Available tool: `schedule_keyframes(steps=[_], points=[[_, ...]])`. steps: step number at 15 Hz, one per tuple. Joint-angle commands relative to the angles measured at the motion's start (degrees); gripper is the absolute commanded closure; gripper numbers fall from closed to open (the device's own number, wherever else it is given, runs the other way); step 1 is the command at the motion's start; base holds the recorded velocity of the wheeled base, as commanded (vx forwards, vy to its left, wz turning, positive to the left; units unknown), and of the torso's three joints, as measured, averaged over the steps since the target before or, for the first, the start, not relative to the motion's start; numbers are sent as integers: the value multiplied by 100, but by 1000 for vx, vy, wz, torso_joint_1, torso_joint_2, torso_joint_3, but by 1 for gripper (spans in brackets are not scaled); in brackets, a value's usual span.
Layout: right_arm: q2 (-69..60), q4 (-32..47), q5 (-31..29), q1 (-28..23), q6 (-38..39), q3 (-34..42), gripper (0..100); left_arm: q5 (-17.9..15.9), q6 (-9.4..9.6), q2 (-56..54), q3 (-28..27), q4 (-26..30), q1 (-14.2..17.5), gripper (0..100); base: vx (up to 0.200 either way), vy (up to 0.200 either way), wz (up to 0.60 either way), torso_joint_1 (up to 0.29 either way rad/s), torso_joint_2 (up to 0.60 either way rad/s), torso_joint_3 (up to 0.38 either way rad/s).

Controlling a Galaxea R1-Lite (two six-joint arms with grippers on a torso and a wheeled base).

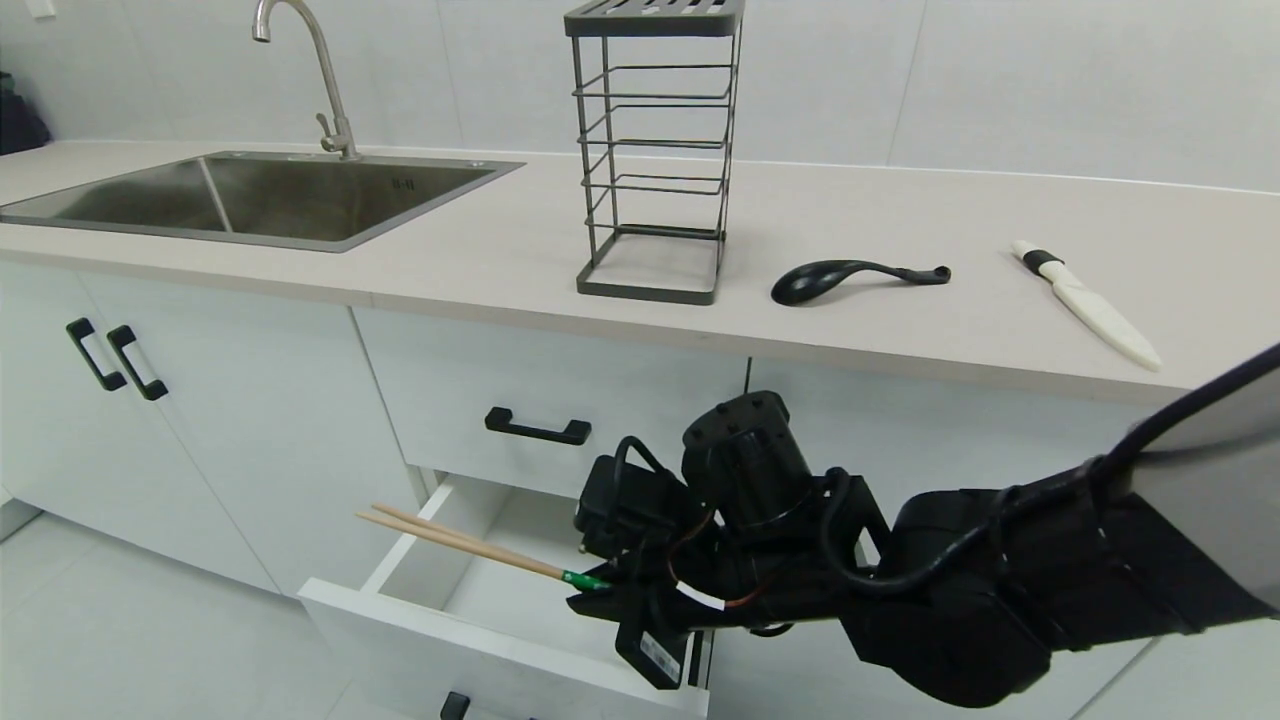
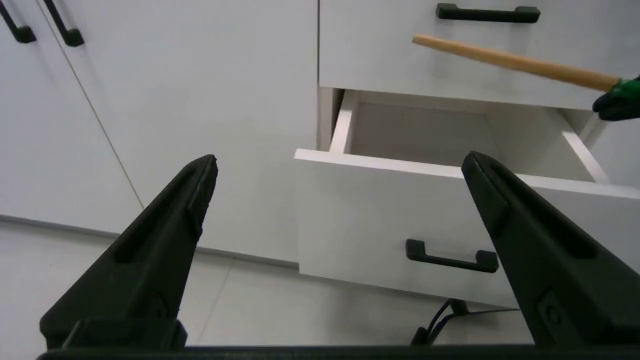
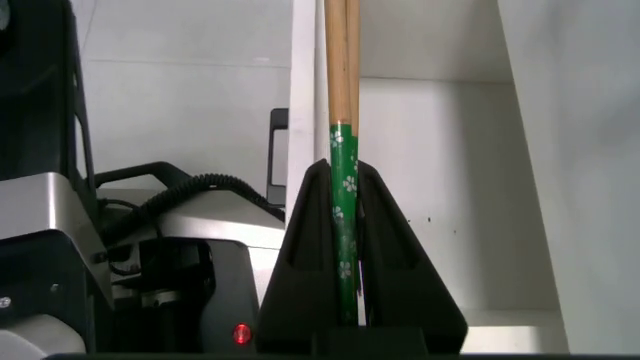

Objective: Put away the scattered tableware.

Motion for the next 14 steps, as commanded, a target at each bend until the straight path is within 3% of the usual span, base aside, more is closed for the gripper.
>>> schedule_keyframes(steps=[1, 8, 14], points=[[152, 8, 1, -41, -10, -13, 100, 0, 0, 7, 0, -1, 0, 0, 0, 0, 0, 0, 0, 0], [891, 8, -851, -102, 8, -294, 100, 0, 0, 7, 0, -1, 0, 0, 0, 0, 0, 0, 0, 0], [1172, 8, -1220, -234, -36, -593, 100, 0, 0, 7, 0, -1, 0, 0, 0, 0, 0, 0, 0, 0]])
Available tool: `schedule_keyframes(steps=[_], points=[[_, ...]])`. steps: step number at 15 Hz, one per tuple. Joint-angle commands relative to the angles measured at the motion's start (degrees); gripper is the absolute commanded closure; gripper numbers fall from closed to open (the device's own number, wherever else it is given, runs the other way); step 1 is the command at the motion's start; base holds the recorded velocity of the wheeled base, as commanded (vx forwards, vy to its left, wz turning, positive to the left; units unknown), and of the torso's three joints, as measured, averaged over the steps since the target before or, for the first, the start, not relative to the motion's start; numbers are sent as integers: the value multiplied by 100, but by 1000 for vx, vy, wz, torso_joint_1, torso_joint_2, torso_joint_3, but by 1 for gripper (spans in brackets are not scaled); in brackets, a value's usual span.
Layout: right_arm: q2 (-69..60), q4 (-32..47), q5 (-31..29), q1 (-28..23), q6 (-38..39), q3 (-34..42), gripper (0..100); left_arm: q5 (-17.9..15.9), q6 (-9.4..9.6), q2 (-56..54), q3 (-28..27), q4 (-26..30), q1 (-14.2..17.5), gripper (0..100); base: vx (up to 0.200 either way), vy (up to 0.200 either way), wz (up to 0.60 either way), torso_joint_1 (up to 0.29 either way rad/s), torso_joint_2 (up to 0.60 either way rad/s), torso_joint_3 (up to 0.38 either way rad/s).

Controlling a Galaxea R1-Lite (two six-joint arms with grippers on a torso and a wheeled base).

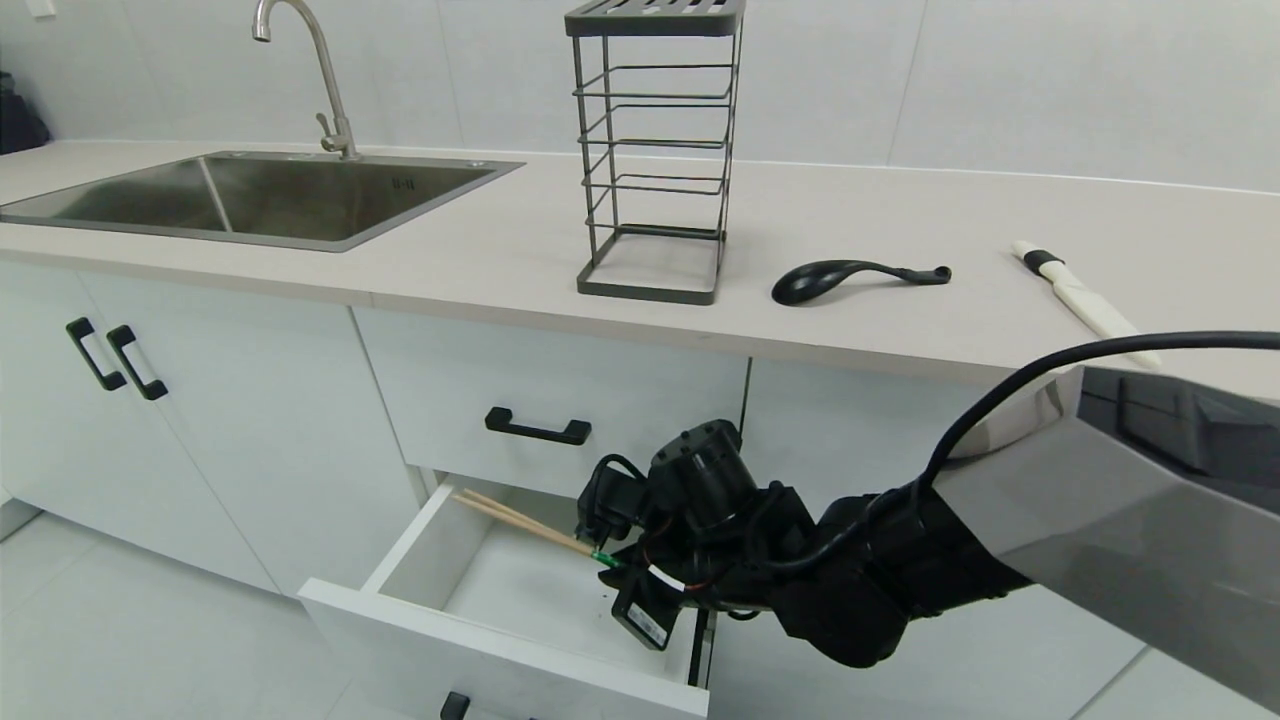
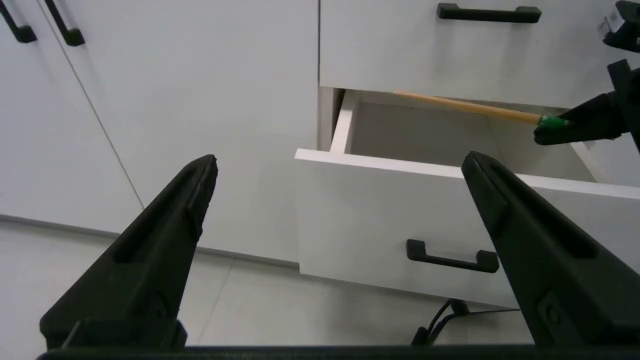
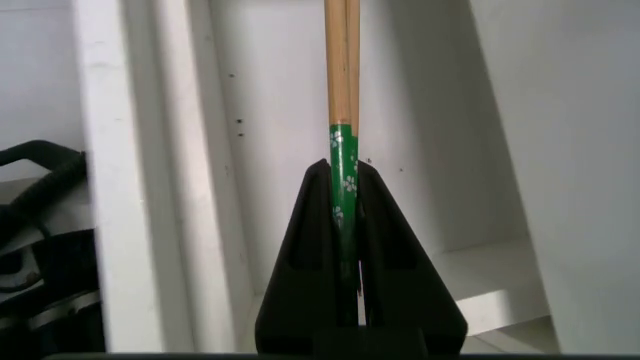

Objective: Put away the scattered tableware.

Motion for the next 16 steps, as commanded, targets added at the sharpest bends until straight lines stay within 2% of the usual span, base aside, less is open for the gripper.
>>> schedule_keyframes(steps=[1, 16], points=[[99, -3, 4, -5, -14, -33, 100, -1, 2, 7, 0, -1, 0, 0, 0, 0, 0, 0, 0, 0], [644, -12, -155, -22, -111, -350, 100, -1, 2, 7, 0, -1, 0, 0, 0, 0, 0, 0, 0, 0]])
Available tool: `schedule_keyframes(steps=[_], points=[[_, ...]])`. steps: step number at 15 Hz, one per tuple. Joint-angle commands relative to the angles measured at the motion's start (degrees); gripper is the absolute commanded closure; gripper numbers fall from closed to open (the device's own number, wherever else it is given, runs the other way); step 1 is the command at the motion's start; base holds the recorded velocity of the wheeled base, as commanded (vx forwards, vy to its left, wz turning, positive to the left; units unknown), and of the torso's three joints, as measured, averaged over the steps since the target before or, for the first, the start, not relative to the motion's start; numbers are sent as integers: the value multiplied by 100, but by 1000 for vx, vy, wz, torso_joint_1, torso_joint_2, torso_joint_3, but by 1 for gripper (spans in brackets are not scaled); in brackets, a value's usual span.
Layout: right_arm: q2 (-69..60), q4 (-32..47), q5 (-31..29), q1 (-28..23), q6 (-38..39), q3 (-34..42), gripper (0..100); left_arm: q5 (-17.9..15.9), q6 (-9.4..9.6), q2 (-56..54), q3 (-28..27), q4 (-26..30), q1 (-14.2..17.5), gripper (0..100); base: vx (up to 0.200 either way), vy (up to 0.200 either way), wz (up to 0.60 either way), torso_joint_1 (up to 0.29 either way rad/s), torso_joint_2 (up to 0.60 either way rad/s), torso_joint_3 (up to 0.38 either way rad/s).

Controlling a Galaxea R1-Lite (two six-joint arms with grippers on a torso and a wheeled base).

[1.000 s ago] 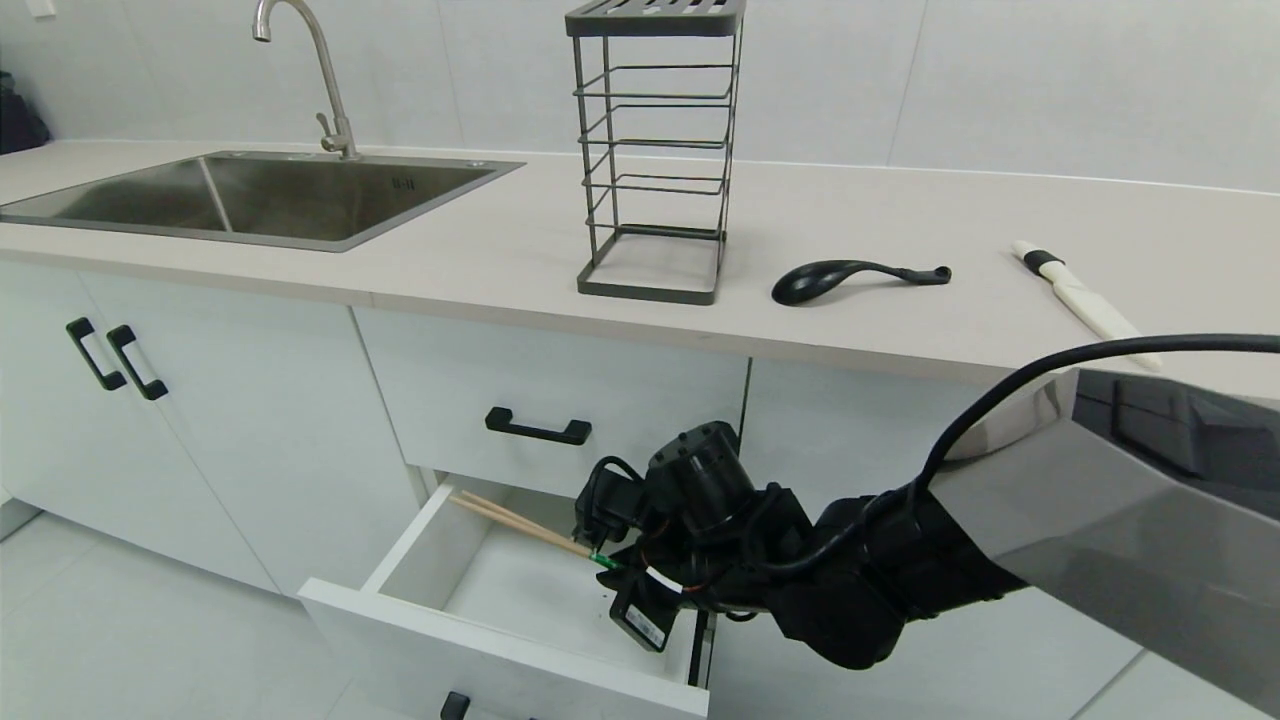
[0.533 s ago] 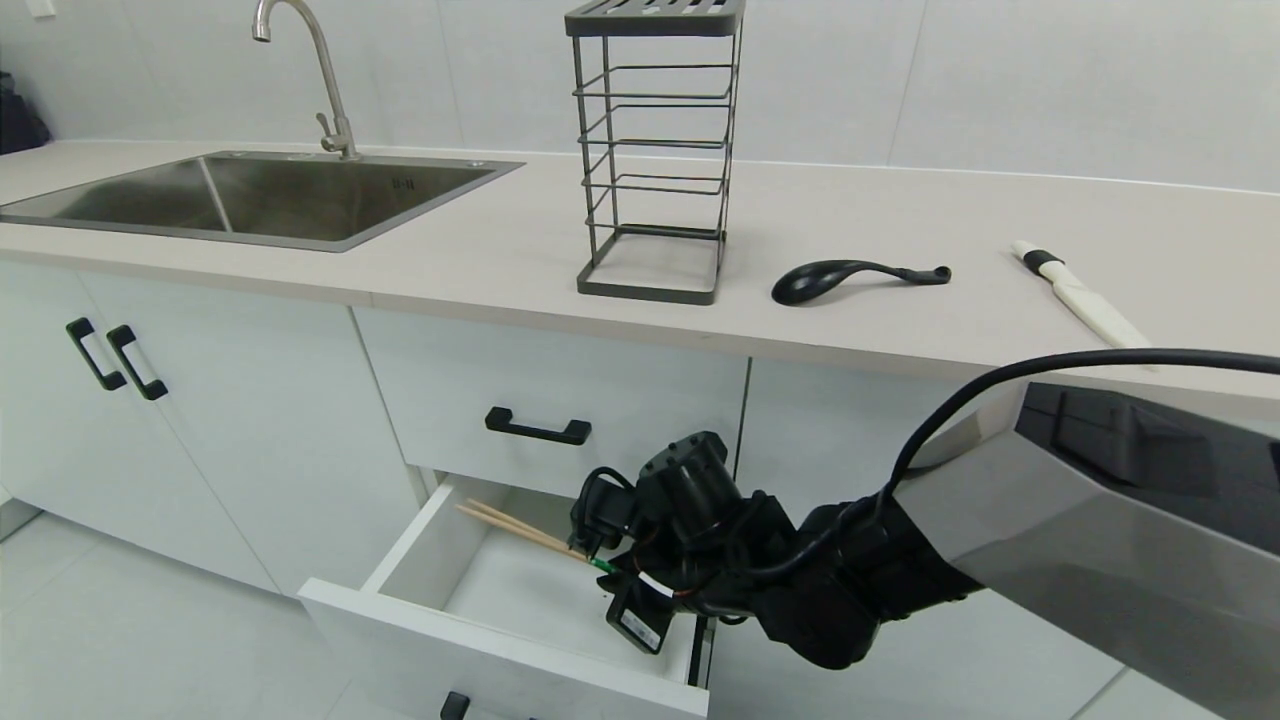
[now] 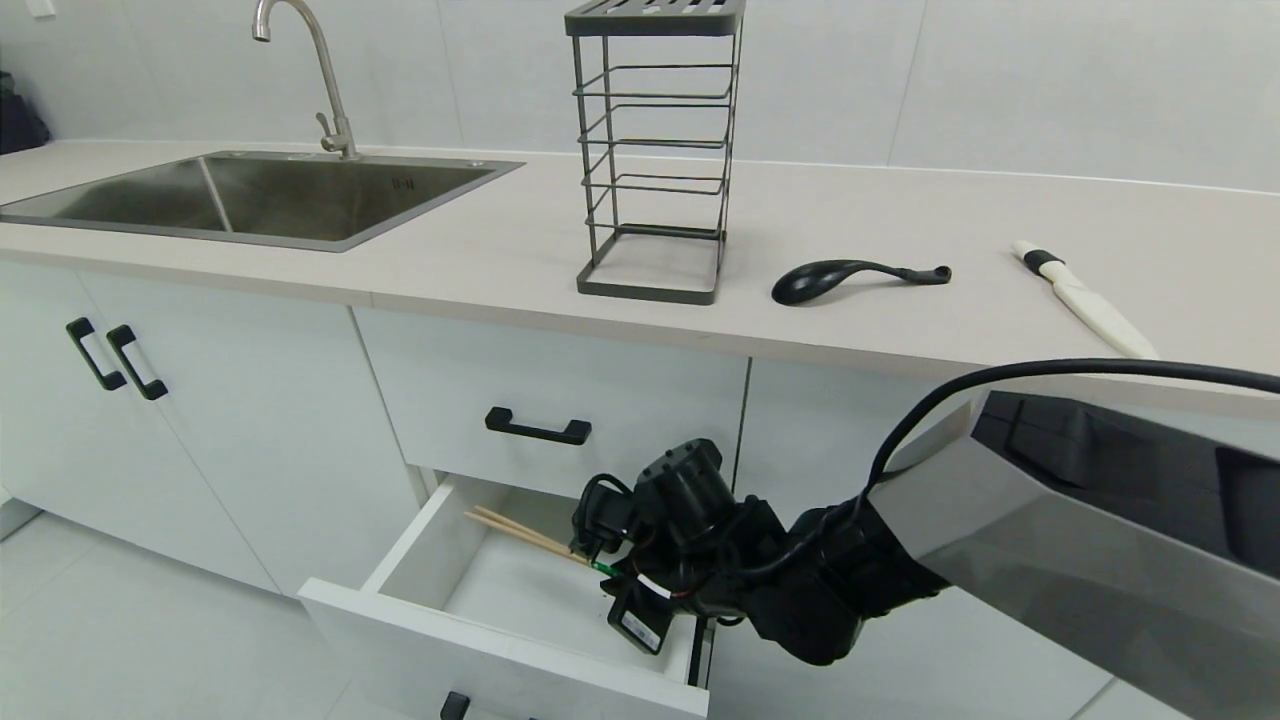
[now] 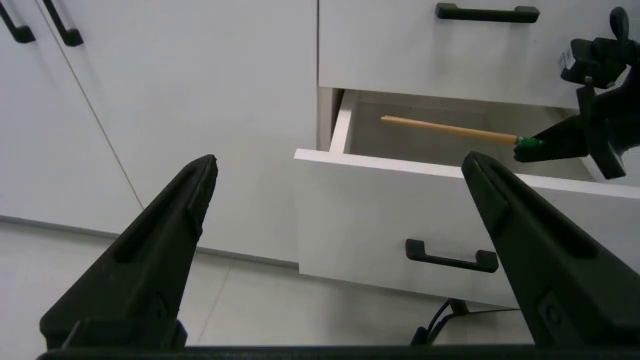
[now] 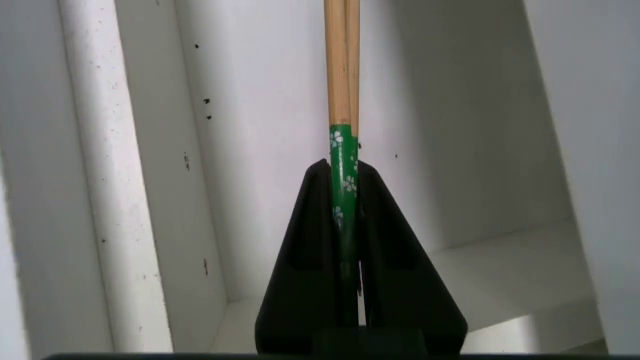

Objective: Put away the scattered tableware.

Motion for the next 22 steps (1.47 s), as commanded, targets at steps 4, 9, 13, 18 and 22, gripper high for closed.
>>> schedule_keyframes(steps=[4, 9, 13, 18, 22], points=[[262, 8, 4, 136, -1, -255, 100, -1, 0, 7, 0, -1, 0, 0, 0, 0, 0, 0, 0, 0], [780, 122, -5, 189, -1, -809, 100, -1, 0, 7, 0, -1, 0, 0, 0, 0, 0, 0, 0, 0], [1009, 228, -5, 189, -1, -1020, 100, -1, 0, 7, 0, -1, 0, 0, 0, 0, 0, 0, 0, 0], [1123, 298, -5, 232, -1, -1160, 100, -1, 0, 7, 0, -1, 0, 0, 0, 0, 0, 0, 0, 0], [1352, 456, 30, 408, -1, -1565, 100, -1, 0, 7, 0, -1, 0, 0, 0, 0, 0, 0, 0, 0]])
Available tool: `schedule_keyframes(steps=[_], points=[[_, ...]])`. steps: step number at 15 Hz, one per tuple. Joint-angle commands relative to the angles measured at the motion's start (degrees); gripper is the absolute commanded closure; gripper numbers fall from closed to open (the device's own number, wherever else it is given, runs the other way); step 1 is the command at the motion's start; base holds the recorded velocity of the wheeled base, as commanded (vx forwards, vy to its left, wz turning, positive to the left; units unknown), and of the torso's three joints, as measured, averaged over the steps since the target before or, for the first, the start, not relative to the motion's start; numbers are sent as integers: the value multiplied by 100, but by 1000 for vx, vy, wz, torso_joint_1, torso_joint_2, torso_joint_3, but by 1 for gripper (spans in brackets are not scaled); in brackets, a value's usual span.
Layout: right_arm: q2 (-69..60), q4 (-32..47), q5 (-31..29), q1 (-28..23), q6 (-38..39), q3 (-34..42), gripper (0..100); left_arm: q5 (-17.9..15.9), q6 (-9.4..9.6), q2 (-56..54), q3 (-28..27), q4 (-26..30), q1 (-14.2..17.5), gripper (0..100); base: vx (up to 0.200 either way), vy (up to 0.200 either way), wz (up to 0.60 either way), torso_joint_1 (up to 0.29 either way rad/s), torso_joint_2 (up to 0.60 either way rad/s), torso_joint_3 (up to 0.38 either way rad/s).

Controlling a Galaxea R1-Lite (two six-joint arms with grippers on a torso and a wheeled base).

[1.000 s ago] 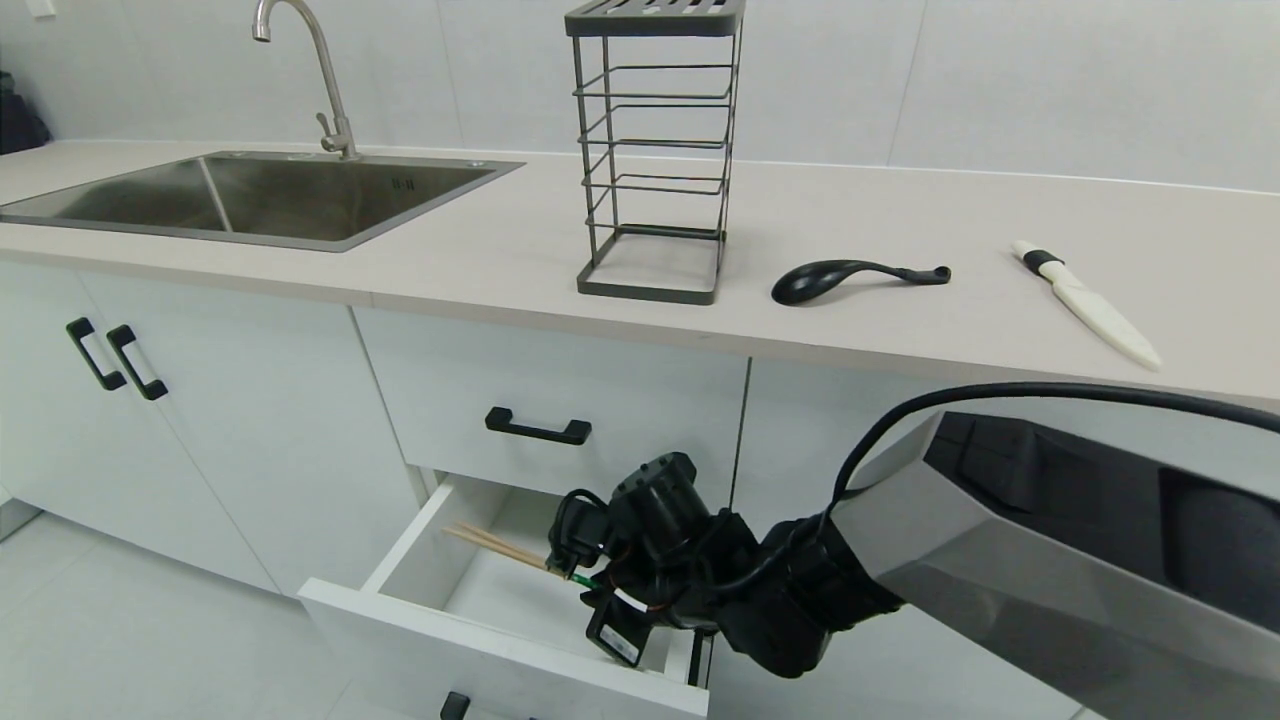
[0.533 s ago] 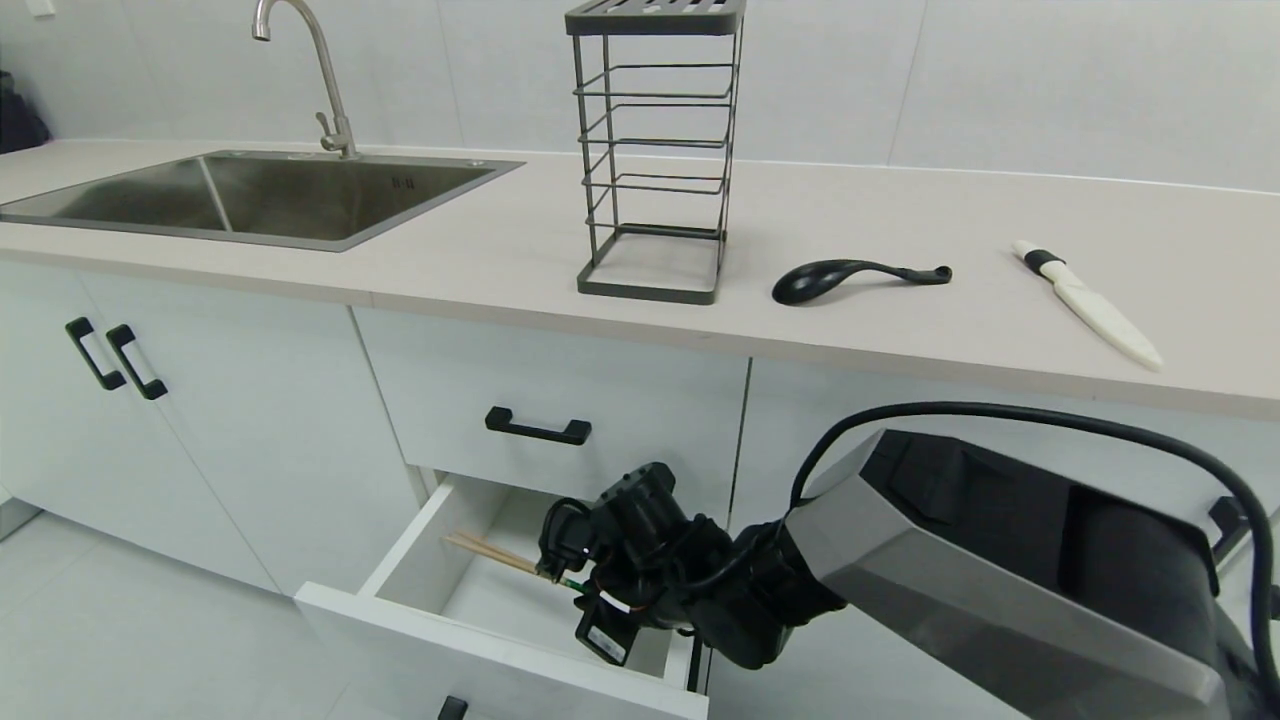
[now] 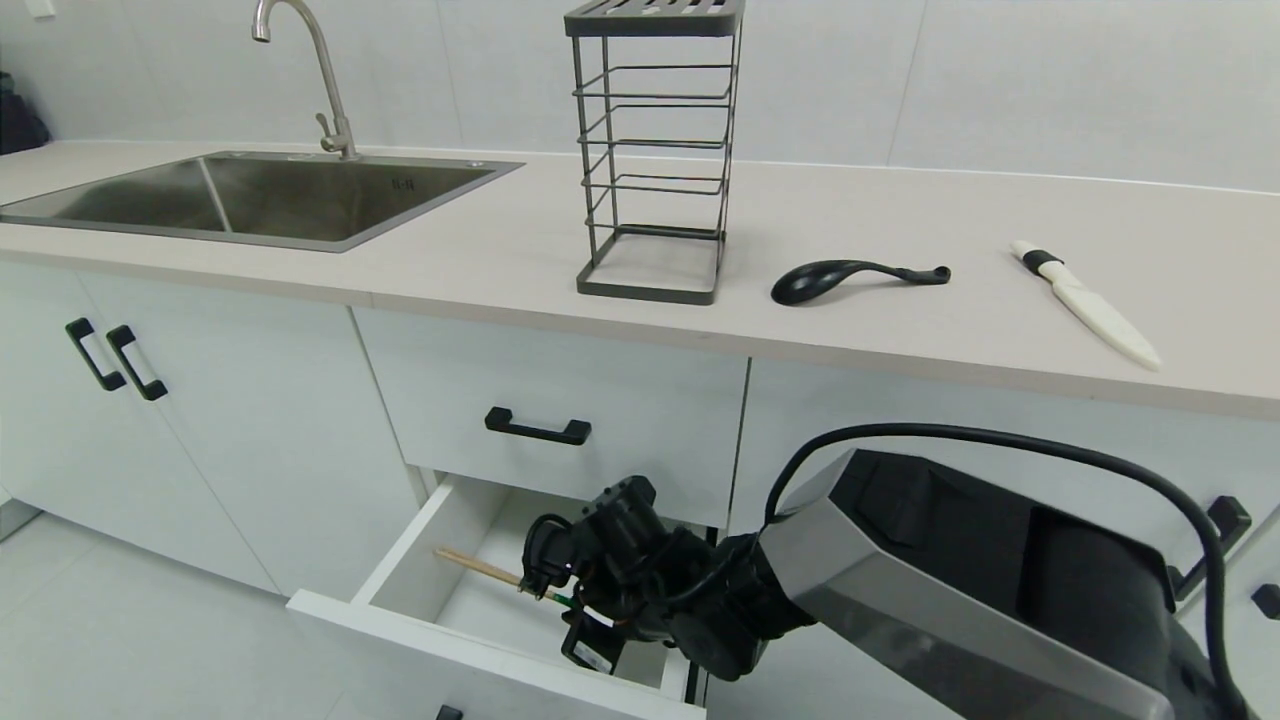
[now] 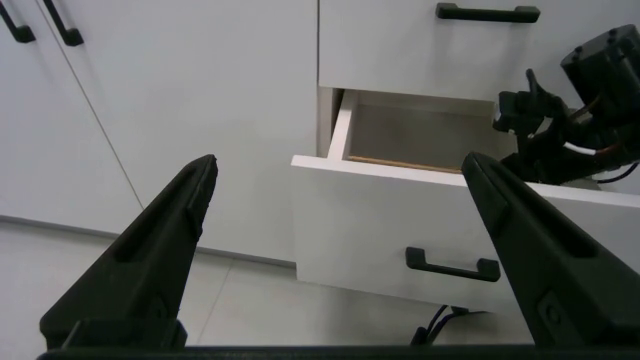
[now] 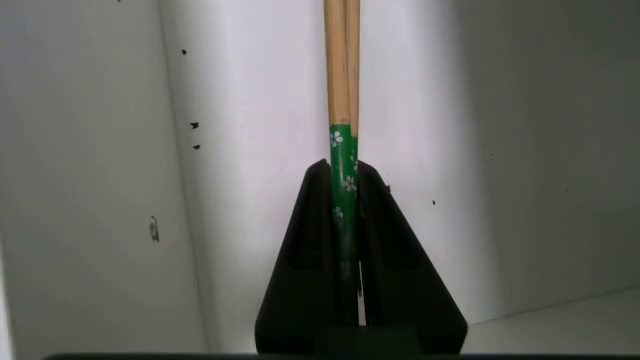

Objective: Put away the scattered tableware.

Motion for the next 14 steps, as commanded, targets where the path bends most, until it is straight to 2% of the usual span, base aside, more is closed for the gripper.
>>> schedule_keyframes(steps=[1, 7, 8, 14], points=[[143, 74, 31, 98, -1, -239, 100, -1, 2, 7, 0, -1, 0, 0, 0, 0, 0, 0, 0, 0], [213, 382, 39, 98, -1, -397, 100, -1, 2, 7, 0, -1, 0, 0, 0, 0, 0, 0, 0, 0], [213, 417, 39, 107, 8, -397, 0, -1, 2, 7, 0, -1, 0, 0, 0, 0, 0, 0, 0, 0], [-173, 408, 57, 133, -1, -291, 0, -1, 2, 7, 0, -1, 0, 0, 0, 0, 0, 0, 0, 0]])
